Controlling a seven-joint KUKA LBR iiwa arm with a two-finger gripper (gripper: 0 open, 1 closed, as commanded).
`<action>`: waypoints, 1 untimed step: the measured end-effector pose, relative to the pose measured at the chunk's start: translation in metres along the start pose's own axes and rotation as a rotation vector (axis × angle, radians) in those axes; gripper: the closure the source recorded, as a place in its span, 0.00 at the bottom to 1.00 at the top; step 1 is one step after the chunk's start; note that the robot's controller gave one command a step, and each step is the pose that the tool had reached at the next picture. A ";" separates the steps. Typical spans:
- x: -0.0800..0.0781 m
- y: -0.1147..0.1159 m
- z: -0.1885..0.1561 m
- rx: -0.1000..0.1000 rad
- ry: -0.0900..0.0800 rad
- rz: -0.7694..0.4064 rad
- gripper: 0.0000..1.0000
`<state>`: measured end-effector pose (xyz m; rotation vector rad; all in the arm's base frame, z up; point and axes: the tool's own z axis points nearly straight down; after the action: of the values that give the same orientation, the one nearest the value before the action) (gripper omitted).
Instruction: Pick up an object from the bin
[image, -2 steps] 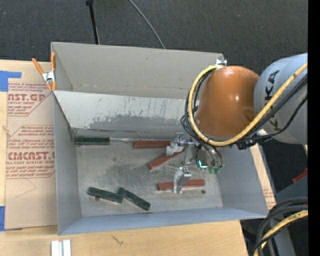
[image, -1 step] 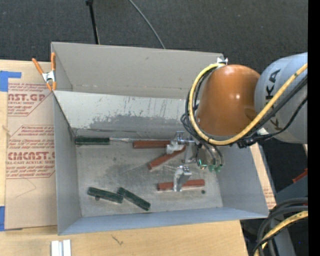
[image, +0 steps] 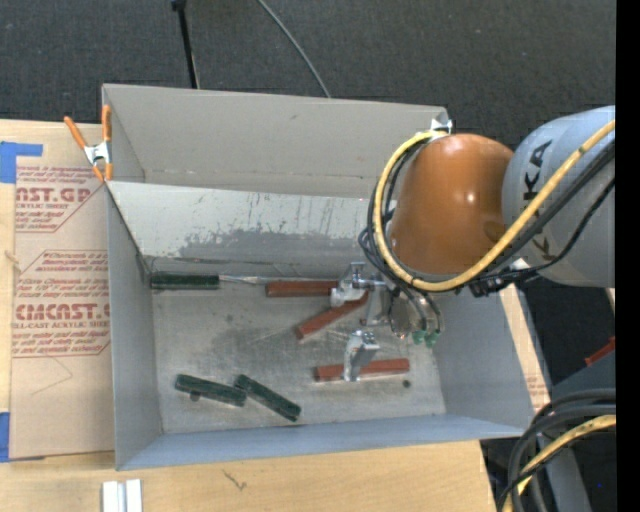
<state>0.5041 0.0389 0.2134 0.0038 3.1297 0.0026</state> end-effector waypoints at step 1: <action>0.005 -0.022 0.066 0.001 0.006 0.002 0.00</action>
Offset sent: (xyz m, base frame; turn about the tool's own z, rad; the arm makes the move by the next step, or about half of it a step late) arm 0.0033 -0.0234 -0.1434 -0.0057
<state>0.4998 0.0173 0.1476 0.0075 3.1362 0.0013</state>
